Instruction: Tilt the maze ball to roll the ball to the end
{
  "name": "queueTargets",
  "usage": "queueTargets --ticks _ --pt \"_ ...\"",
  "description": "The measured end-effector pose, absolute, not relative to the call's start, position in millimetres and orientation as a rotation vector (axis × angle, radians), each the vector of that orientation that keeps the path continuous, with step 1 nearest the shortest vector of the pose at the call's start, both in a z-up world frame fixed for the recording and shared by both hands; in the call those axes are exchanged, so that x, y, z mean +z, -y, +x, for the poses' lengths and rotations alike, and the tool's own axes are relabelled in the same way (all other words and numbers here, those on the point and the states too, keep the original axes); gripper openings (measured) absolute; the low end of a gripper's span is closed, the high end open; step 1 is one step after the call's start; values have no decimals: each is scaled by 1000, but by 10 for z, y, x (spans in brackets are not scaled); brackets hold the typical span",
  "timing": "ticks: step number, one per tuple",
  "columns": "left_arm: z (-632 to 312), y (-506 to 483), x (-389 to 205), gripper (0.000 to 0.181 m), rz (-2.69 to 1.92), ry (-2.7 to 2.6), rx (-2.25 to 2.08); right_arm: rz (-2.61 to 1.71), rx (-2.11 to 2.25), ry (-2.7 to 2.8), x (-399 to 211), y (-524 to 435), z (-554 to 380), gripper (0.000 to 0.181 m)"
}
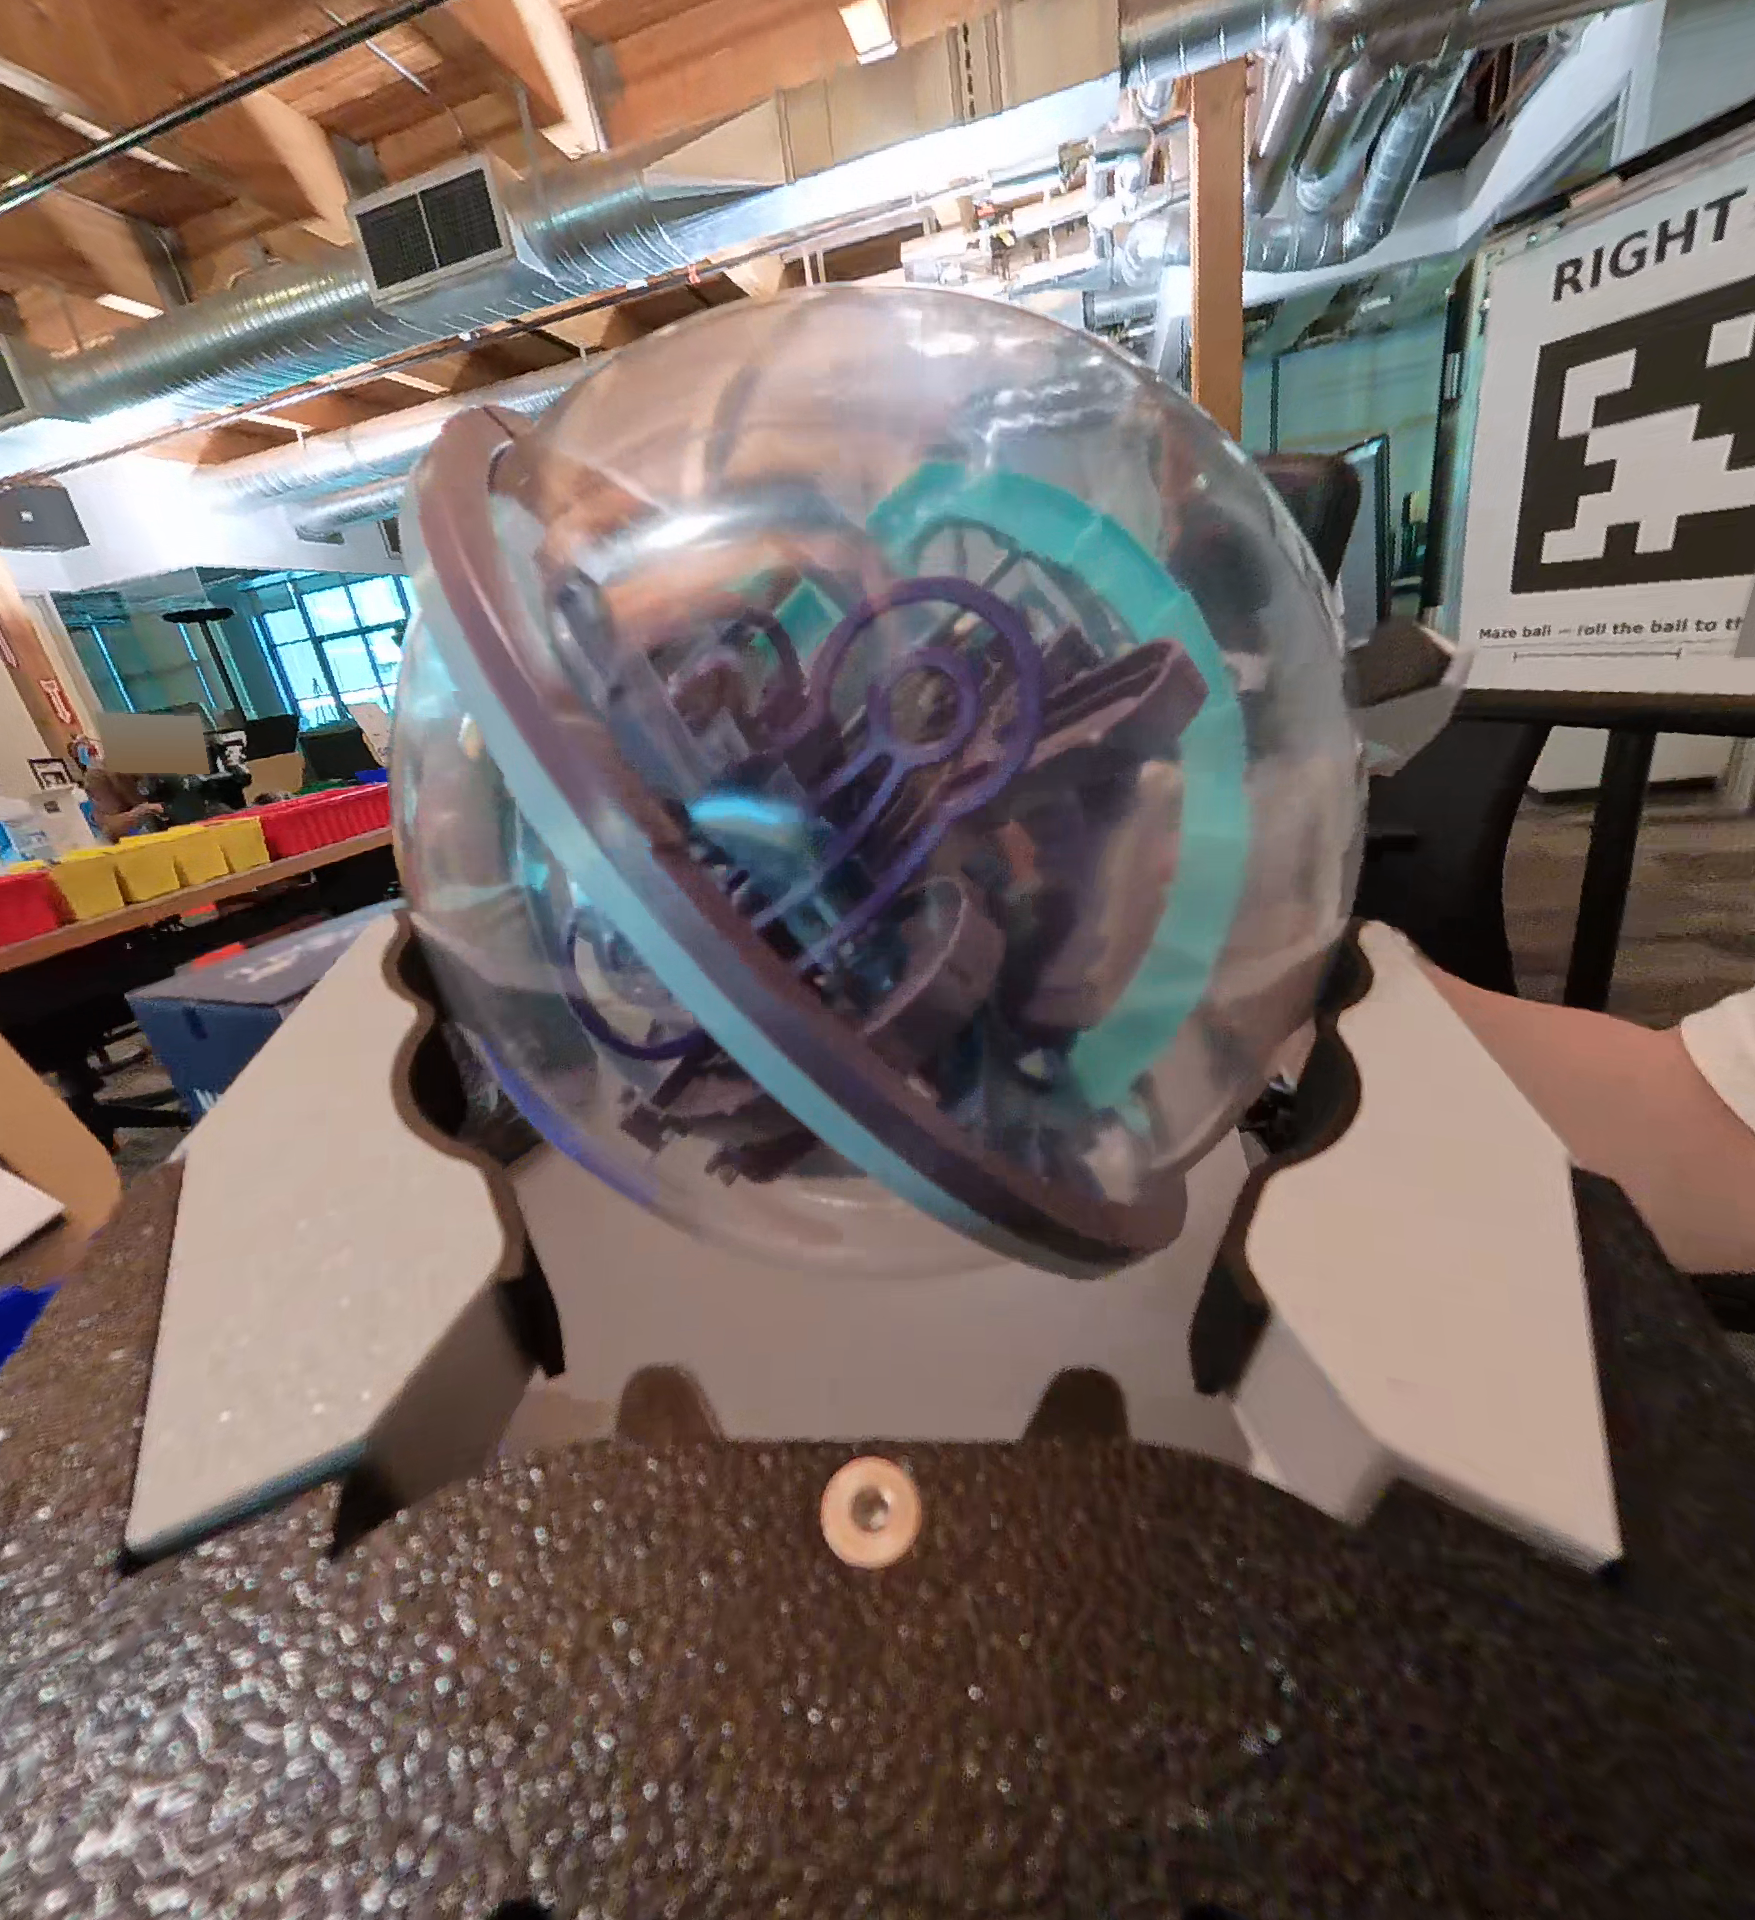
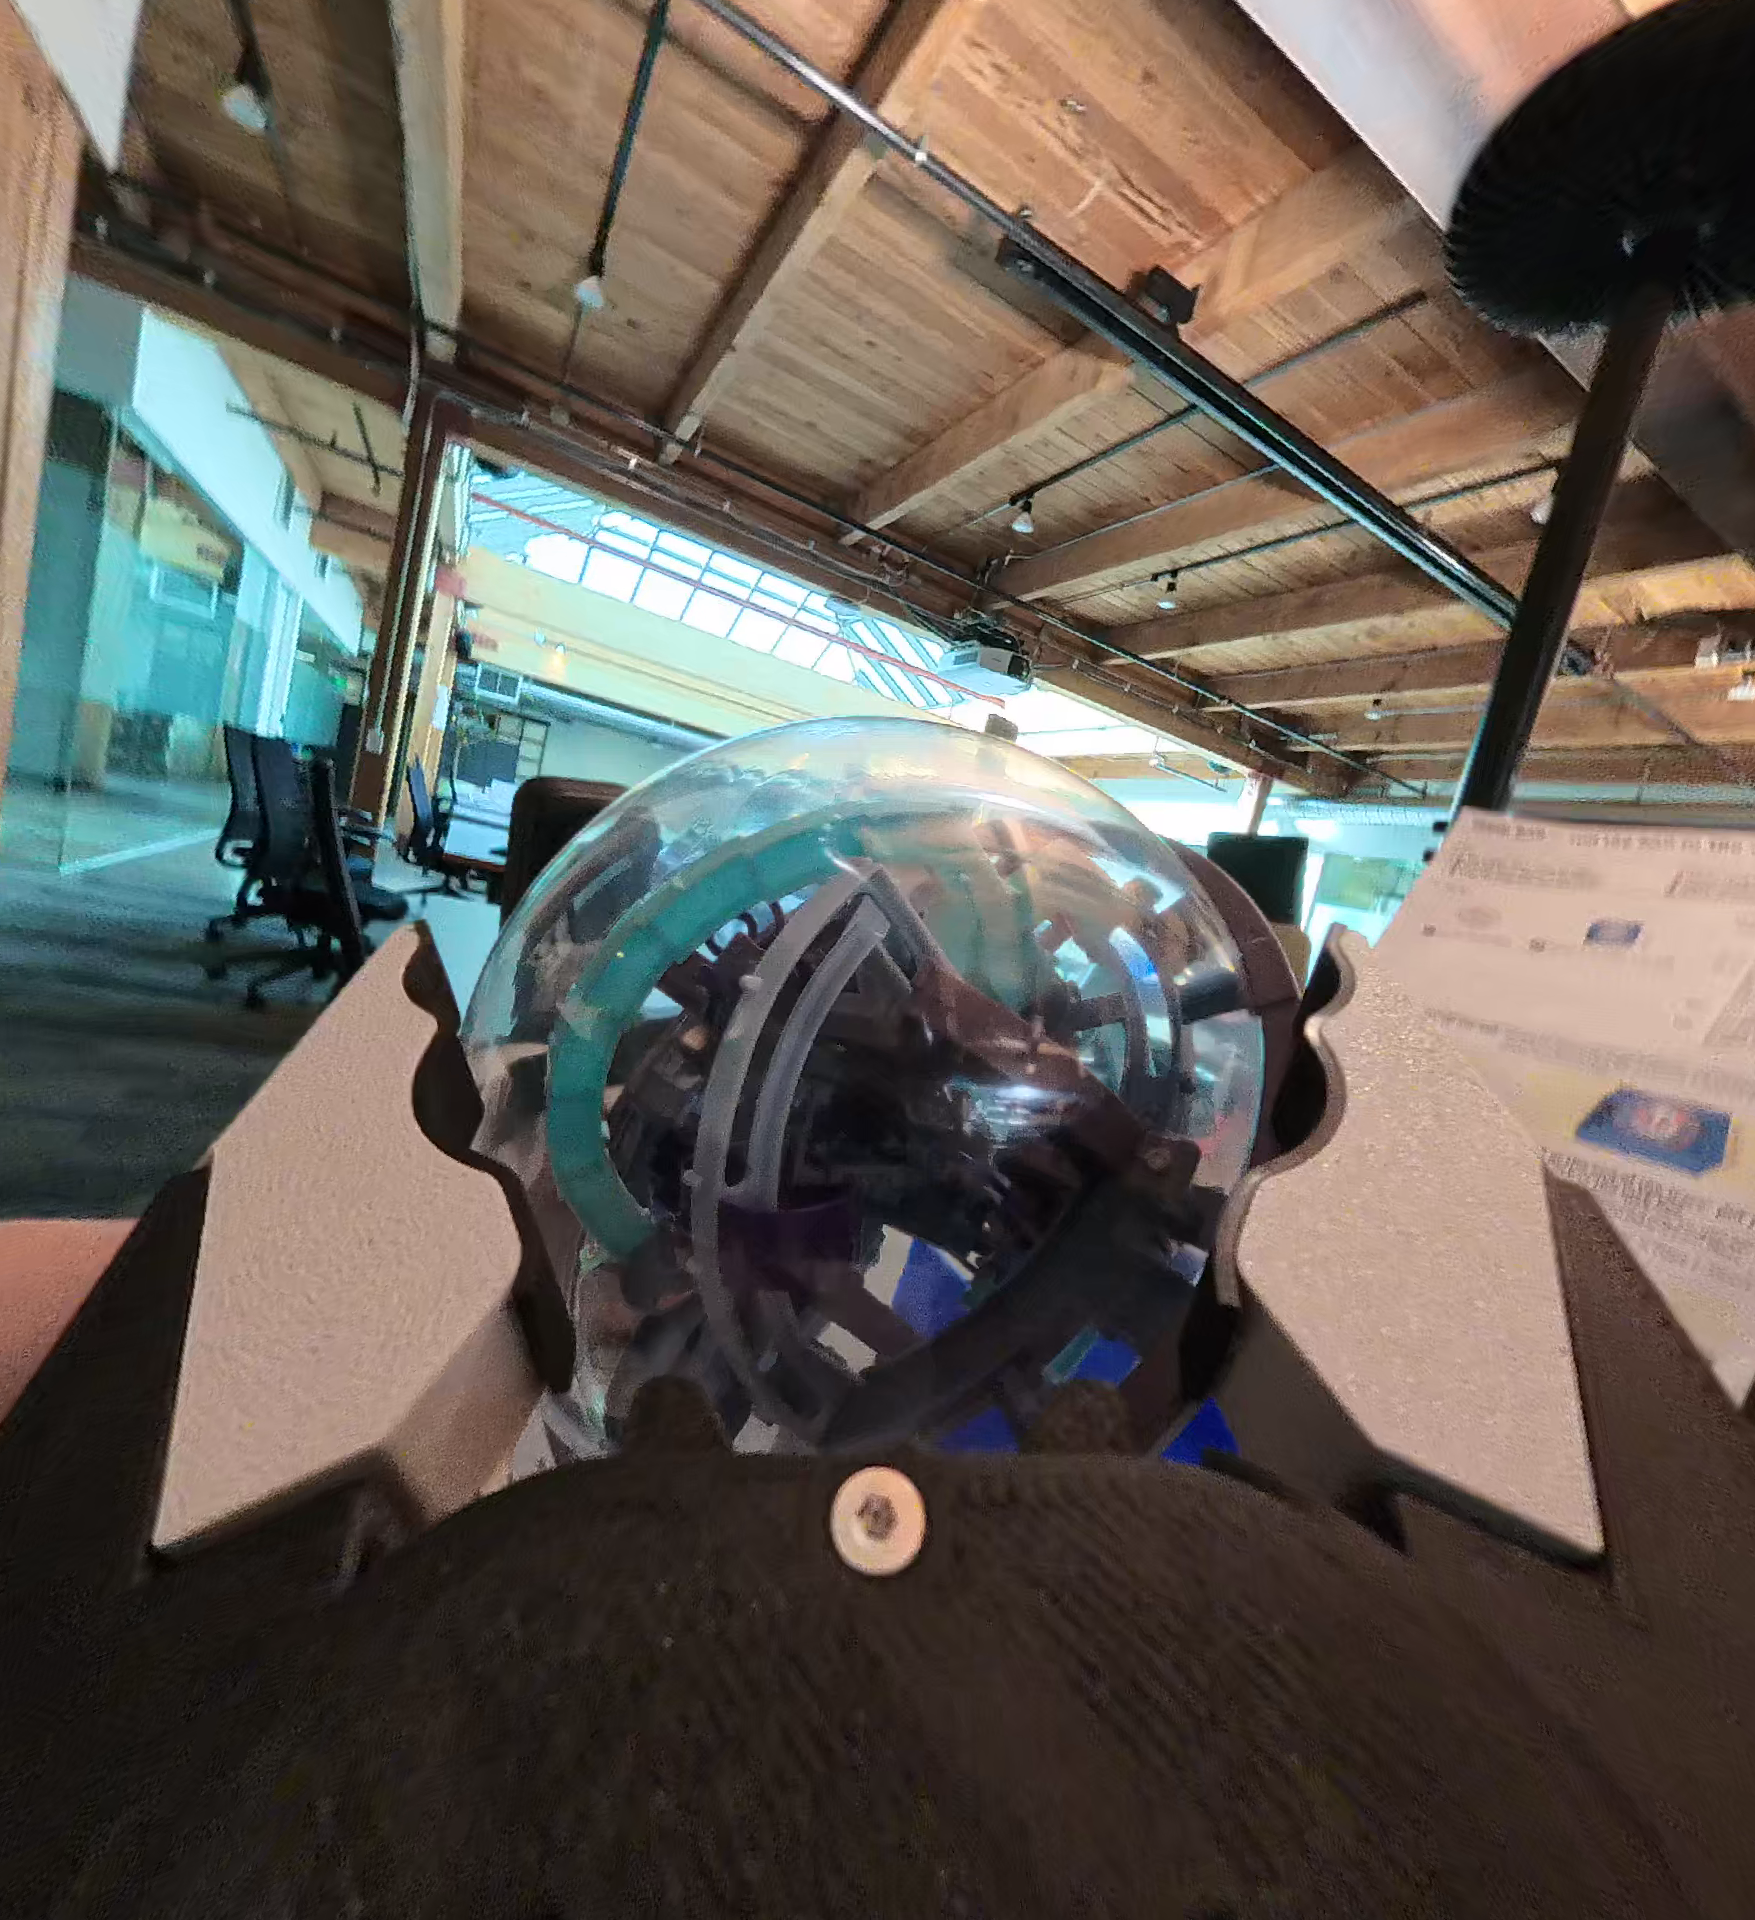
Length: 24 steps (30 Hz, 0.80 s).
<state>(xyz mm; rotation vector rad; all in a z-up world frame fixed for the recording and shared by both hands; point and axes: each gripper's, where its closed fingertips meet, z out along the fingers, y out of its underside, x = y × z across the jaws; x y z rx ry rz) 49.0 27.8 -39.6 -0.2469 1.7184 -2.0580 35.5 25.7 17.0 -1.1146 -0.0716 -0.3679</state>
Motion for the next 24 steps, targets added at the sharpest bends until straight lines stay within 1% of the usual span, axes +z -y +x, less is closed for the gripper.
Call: queueTargets --ticks 8,12,16,20,24 --pt "38 -247 381 158 -140 -1592 -2088 -1072 -398 182 885 -190 -142 149" --pt "-108 -187 643 158 -145 -1655 -2132 -1044 -398 206 1219 -131 -342 148" --pt "-210 -143 931 157 -162 -1655 -2175 -1022 -460 229 1428 -109 -427 154" --pt "-242 -127 1130 158 -127 -1653 -2099 -1037 -491 226 1620 -115 -465 156" --pt "-337 -177 1482 158 -8 -1489 -2029 -1038 -498 224 1862 -153 -504 157"
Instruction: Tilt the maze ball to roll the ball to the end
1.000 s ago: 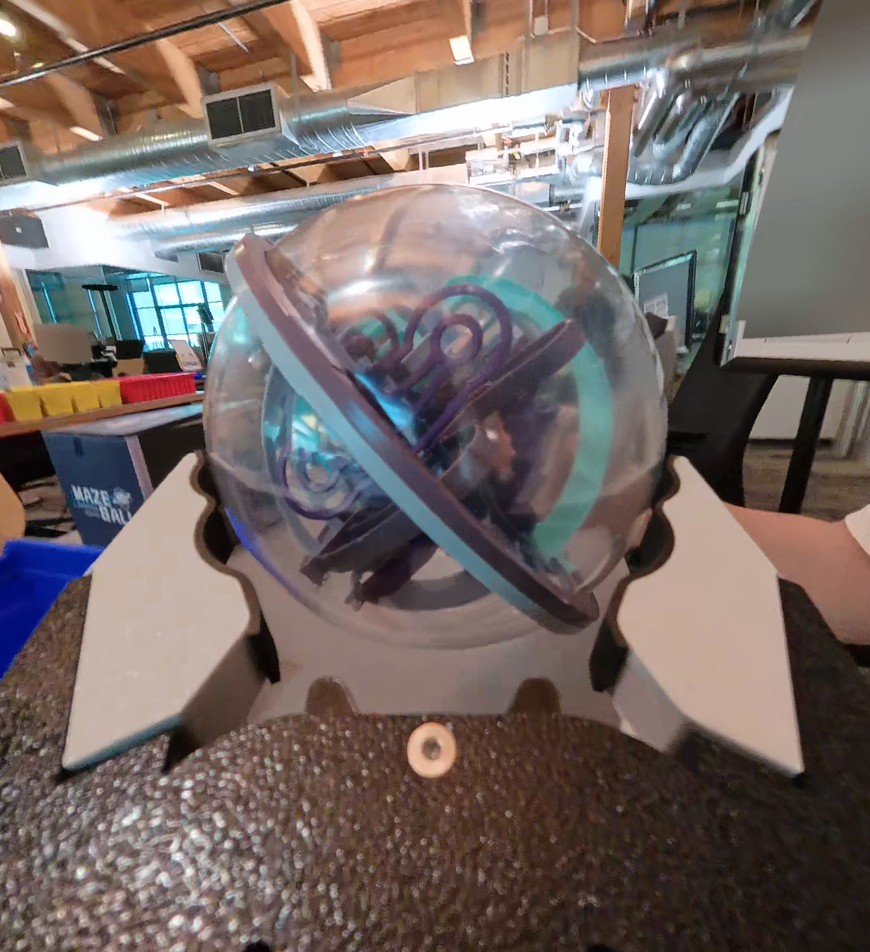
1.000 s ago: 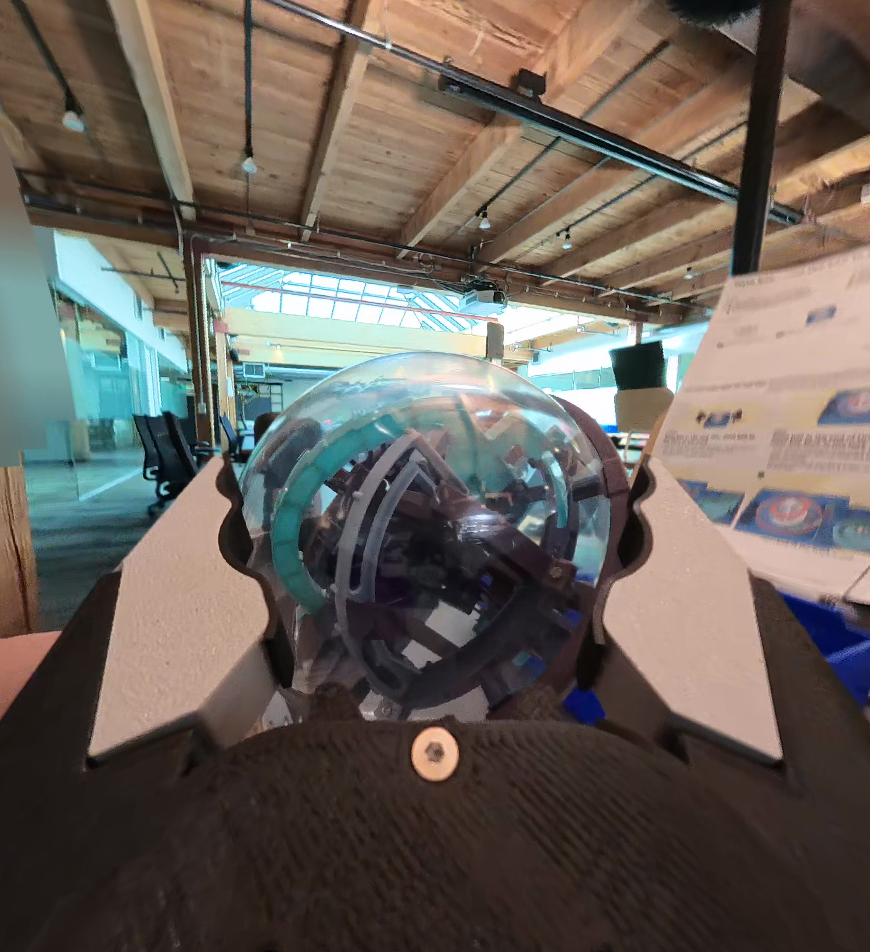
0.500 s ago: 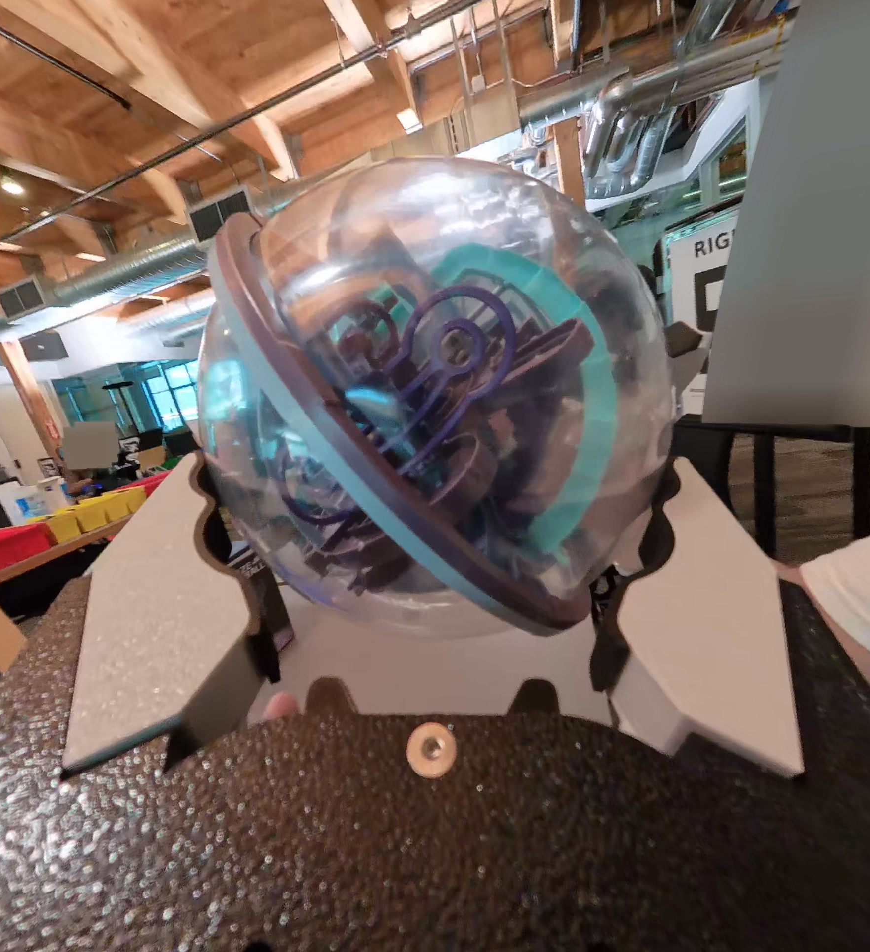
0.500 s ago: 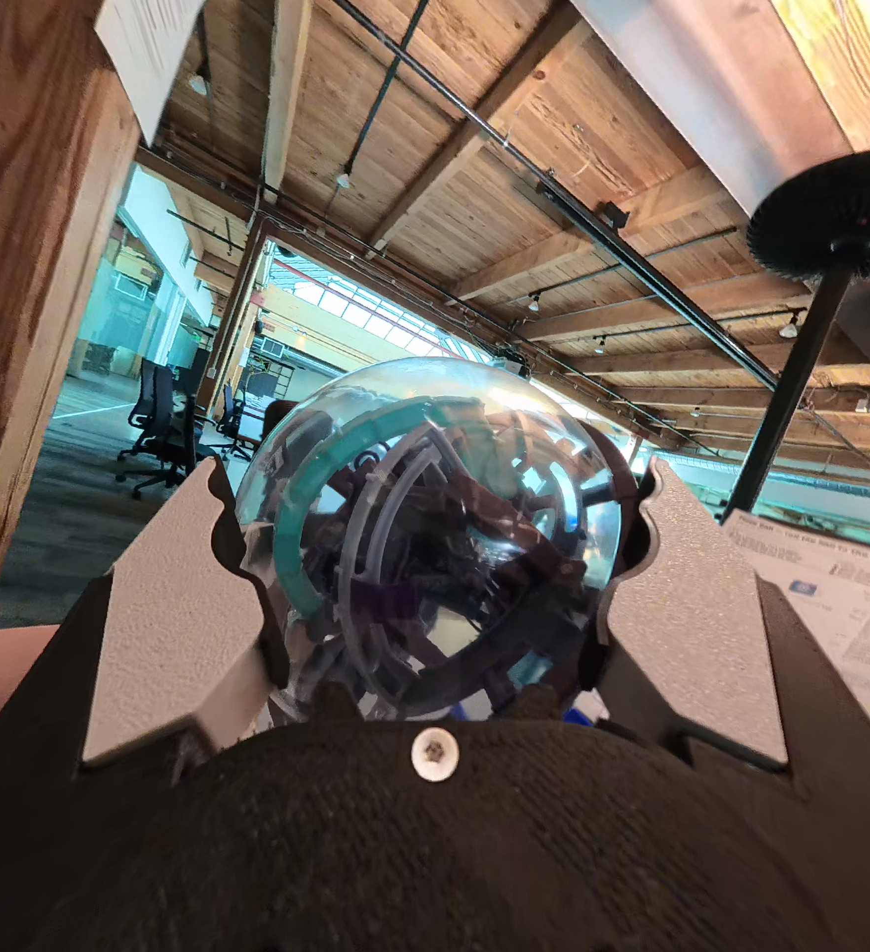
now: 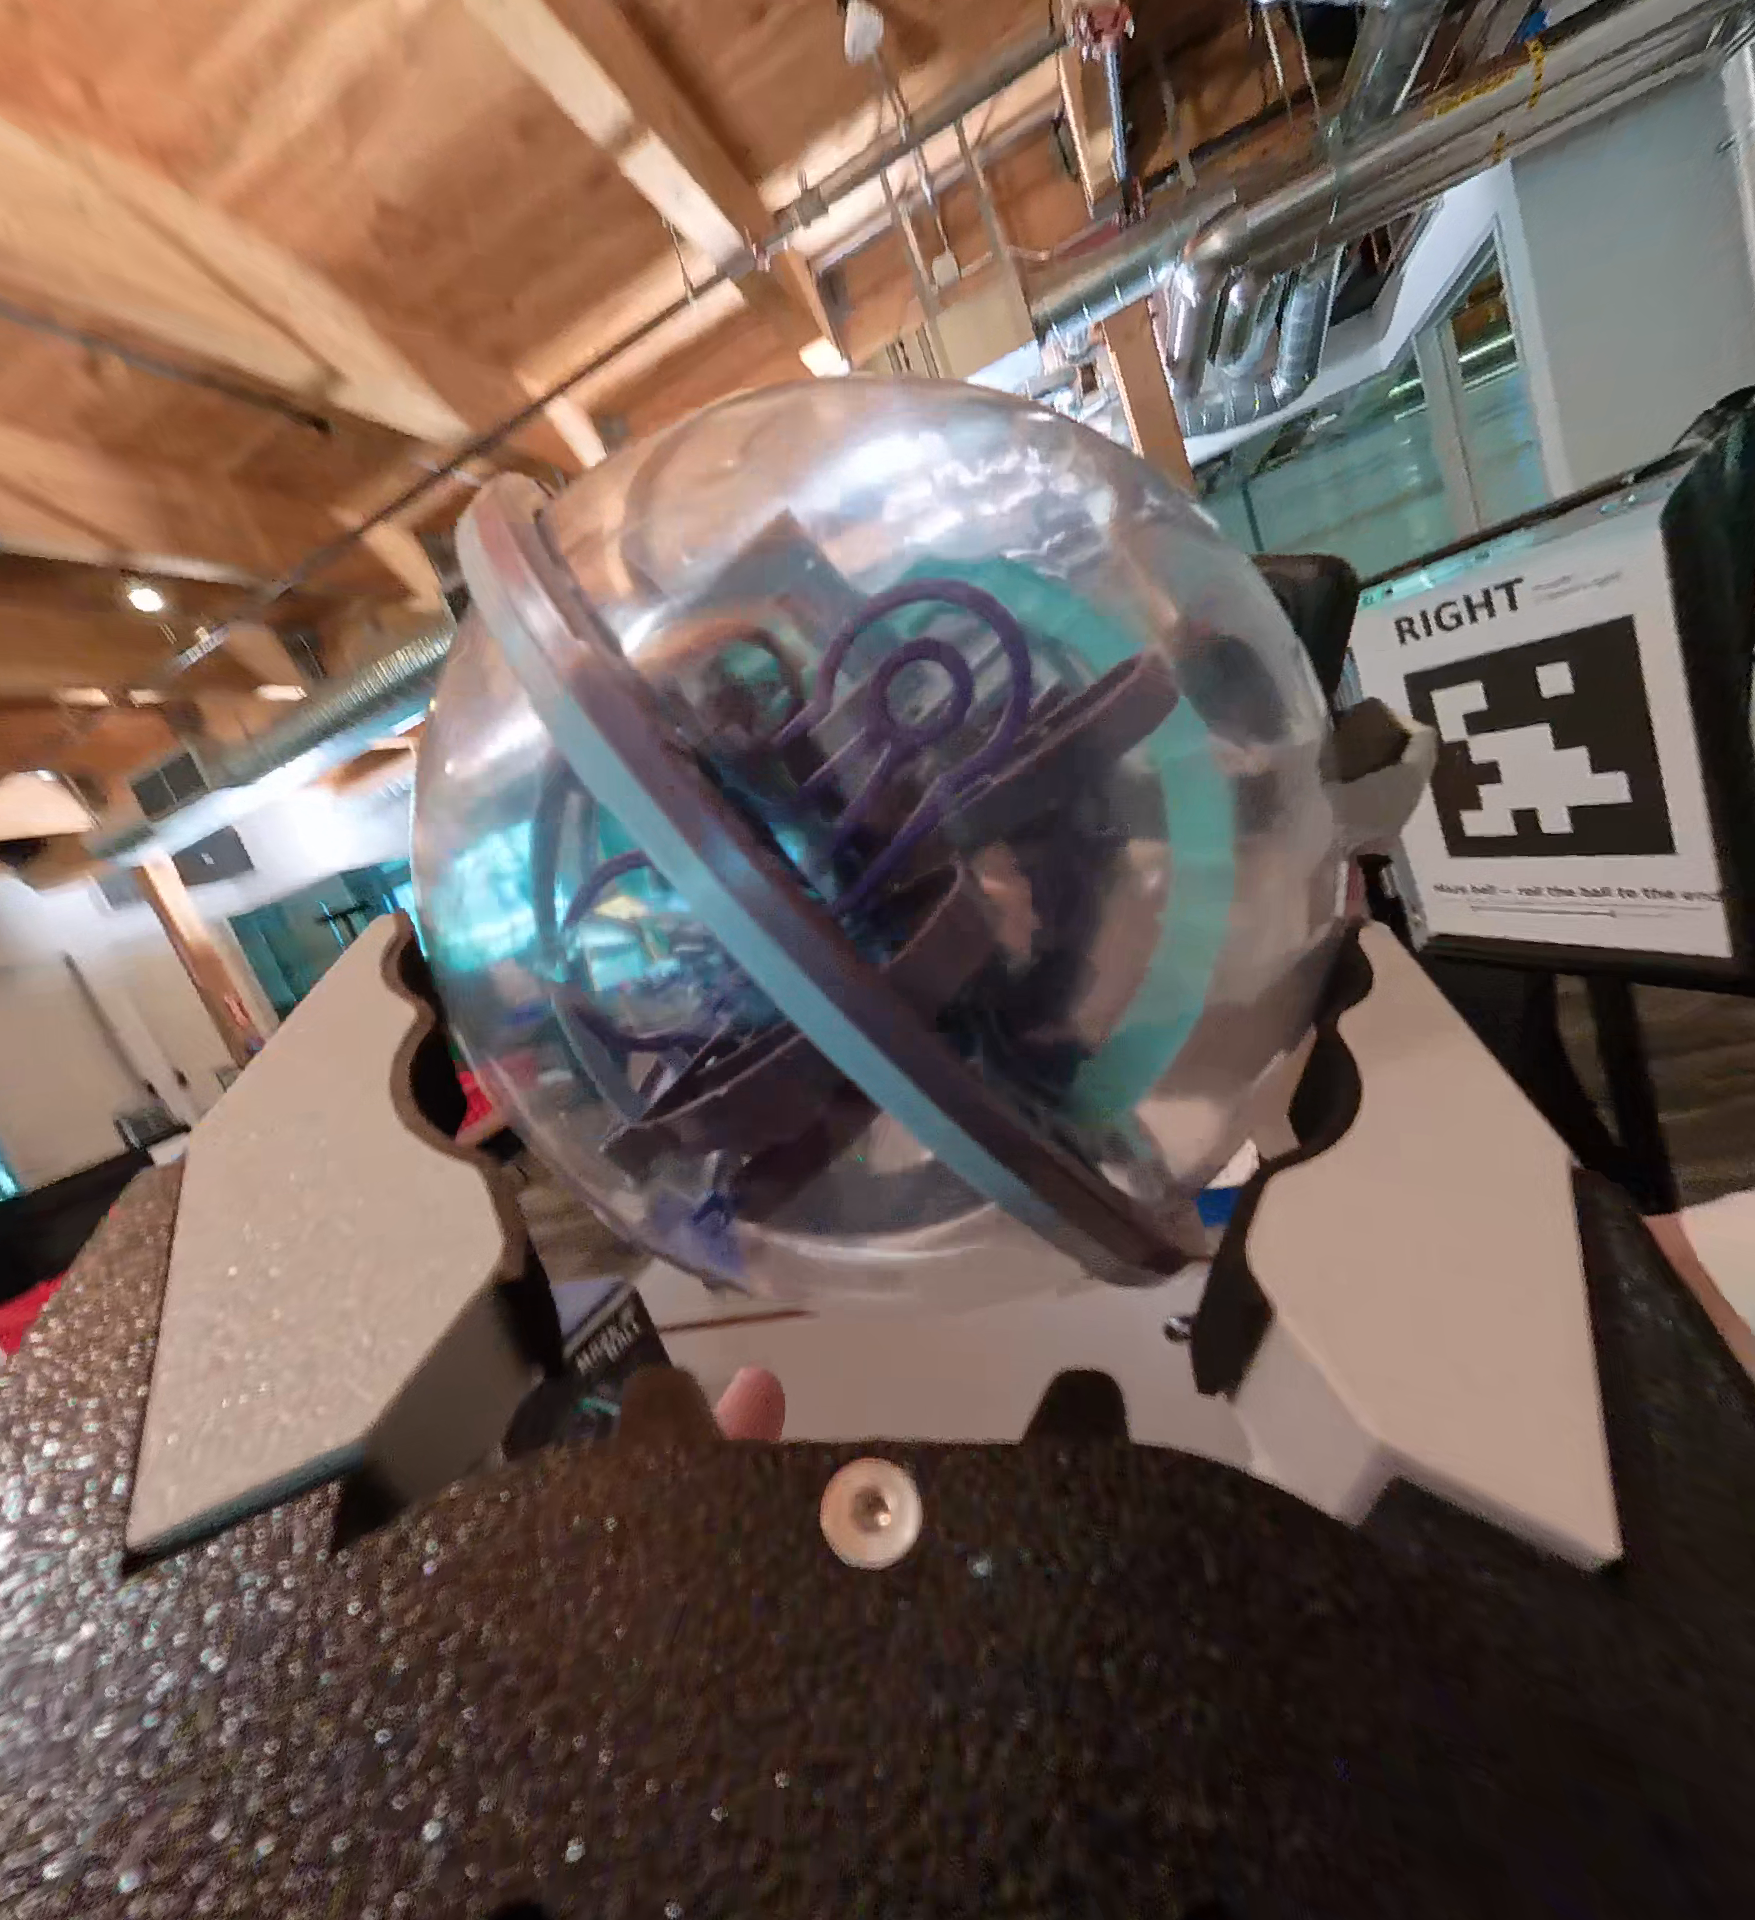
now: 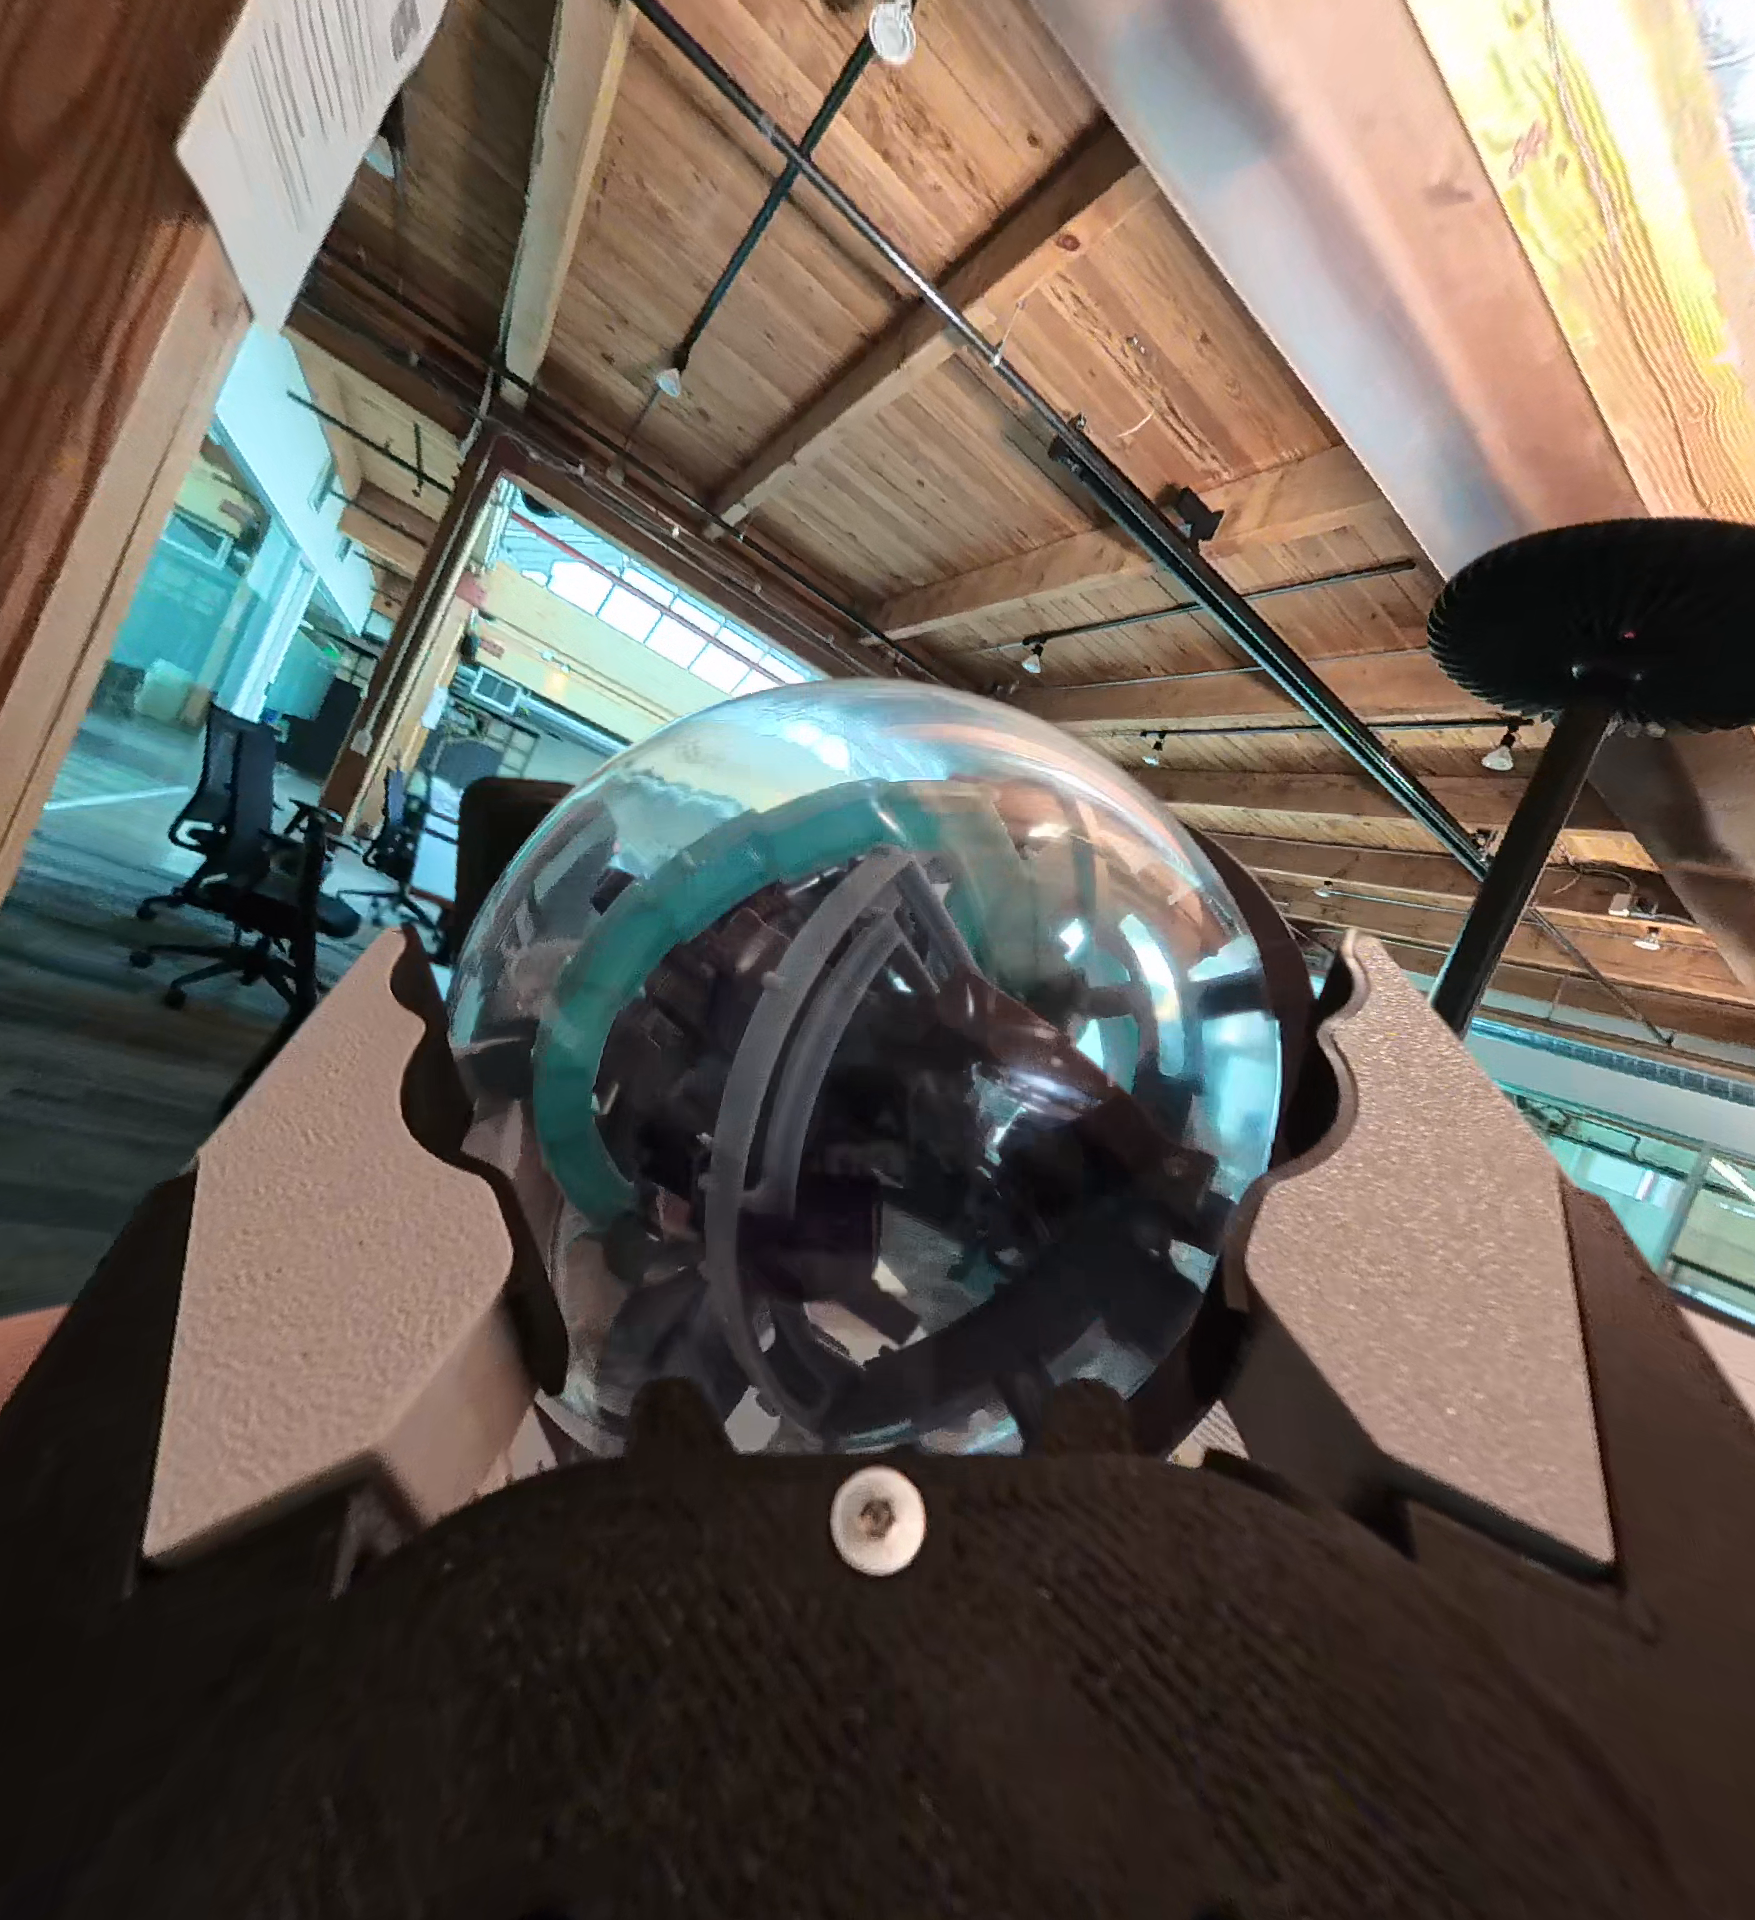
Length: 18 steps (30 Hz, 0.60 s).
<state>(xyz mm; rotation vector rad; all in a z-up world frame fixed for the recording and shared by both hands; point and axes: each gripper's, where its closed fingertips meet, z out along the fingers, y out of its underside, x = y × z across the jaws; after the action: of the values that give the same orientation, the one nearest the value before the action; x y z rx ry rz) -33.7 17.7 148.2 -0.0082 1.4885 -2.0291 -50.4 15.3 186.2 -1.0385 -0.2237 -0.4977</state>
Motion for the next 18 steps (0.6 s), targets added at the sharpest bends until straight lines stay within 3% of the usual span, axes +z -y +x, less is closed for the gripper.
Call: queueTargets --ticks 18 --pt "-1113 -134 2647 158 433 -1281 -1752 -817 -642 528 2921 -44 -1376 156"
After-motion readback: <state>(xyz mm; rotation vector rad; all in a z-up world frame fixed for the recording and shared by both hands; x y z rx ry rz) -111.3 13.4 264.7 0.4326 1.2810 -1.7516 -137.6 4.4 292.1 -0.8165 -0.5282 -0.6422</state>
